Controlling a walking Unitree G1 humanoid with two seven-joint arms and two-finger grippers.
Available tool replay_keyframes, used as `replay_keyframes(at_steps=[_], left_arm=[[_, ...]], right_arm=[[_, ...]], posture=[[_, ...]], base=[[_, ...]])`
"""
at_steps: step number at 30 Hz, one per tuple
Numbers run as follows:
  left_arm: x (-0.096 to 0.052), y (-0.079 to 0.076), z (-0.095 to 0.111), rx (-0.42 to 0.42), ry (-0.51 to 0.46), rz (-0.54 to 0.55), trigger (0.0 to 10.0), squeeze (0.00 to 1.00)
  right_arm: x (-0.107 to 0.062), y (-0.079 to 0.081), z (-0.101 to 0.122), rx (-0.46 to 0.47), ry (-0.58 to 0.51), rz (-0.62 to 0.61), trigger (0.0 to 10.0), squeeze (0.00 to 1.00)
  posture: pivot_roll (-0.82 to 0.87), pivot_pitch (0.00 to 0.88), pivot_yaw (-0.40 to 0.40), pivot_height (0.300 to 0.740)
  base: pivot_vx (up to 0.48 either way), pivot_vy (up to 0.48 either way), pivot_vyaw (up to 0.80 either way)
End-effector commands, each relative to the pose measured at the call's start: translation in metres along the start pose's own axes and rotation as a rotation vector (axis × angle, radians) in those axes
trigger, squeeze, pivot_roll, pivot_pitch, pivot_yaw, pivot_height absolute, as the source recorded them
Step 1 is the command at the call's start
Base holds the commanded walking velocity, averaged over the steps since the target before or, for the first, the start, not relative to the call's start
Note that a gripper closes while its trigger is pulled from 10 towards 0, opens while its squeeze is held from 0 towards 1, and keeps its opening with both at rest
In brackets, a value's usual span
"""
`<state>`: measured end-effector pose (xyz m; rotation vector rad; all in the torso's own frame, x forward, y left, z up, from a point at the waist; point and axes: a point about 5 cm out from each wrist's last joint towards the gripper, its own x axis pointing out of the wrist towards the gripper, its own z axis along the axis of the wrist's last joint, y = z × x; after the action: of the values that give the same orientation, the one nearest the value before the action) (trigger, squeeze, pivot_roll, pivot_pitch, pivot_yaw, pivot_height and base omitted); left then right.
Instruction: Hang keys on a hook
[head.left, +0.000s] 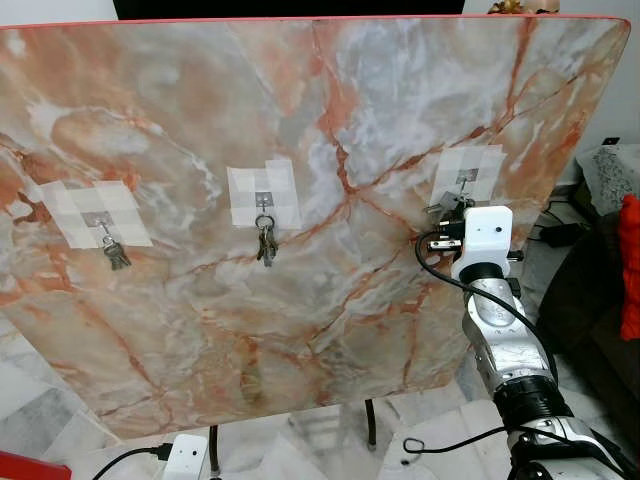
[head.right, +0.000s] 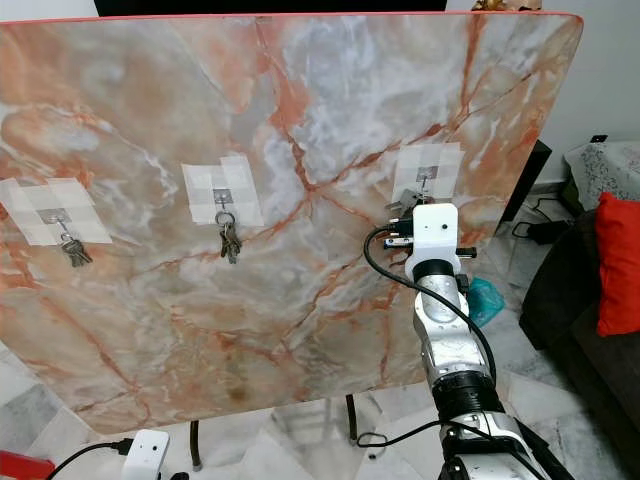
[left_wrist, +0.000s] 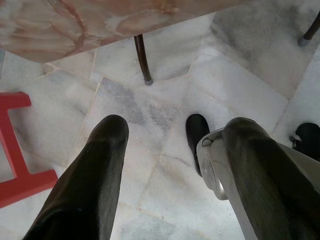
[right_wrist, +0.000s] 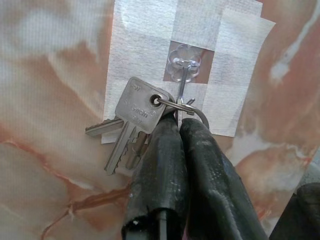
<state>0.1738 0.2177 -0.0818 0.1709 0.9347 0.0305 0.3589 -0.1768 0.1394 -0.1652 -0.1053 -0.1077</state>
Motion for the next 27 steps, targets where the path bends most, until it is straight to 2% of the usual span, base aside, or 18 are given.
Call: replay_keyframes(at_steps=[1,27], left_arm=[[-0.0002,-0.0013,-0.0023,0.025,0.015,-0.009,10.0,0.0],[-0.0005,-0.0005,-0.004,0.022,0.023,-0.004,10.0,0.0]], right_arm=[[0.0041,-0.0033,0.0136,0.009,-0.061,-0.02,10.0,0.0],[0.0112,-0.004,0.023,0.003,-0.076,0.001,10.0,0.0]], posture=[[0.05,0.0,-0.031,0.74],[0.05,0.0,-0.033,0.74]], base=[[0.0,0.0,0.0],[0.0,0.0,0.0]])
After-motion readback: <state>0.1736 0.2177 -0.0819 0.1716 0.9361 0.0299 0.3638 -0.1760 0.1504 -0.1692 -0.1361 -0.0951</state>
